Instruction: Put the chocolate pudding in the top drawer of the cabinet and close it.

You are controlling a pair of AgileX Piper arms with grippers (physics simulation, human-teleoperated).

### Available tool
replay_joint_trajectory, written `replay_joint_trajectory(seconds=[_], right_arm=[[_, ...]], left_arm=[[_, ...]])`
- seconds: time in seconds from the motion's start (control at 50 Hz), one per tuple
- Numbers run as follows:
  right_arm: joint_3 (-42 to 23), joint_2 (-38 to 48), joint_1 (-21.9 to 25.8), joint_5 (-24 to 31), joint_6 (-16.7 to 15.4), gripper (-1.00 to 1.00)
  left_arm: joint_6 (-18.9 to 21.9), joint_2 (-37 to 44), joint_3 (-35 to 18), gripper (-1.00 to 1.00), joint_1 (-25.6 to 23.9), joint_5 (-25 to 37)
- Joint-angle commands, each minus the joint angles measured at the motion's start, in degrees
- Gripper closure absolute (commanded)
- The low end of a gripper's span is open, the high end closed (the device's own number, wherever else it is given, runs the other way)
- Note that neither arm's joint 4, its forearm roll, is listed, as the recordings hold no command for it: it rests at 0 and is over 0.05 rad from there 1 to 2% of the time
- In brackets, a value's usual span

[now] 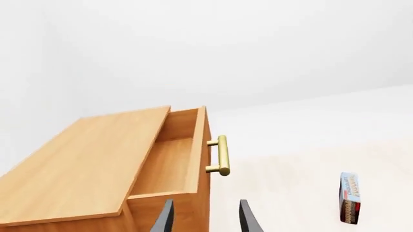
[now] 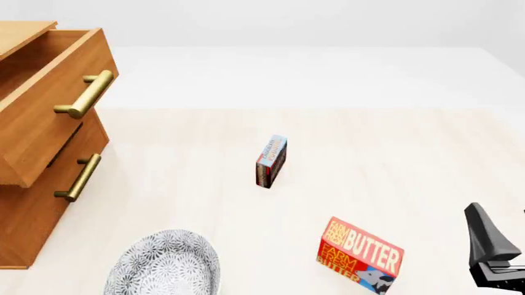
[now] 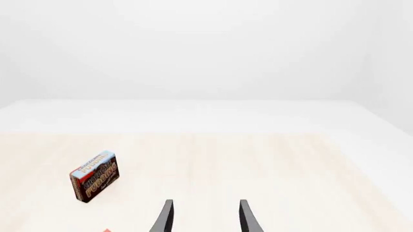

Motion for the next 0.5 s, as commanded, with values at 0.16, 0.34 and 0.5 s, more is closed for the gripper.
replay_joint_trajectory(seconds=[0.16, 0.34, 0.5], right_arm=[[0.0, -0.1, 0.0, 0.1, 0.0, -1.0], [0.0, -0.1, 0.0, 0.1, 0.0, -1.0], [0.0, -0.1, 0.0, 0.1, 0.0, -1.0]], left_arm=[[-1.4, 10.2, -14.9, -1.0, 0.0, 5.8], [-1.7, 12.0, -14.9, -1.0, 0.8, 4.1], [-1.1, 16.5, -18.3, -1.0, 0.3, 5.8]])
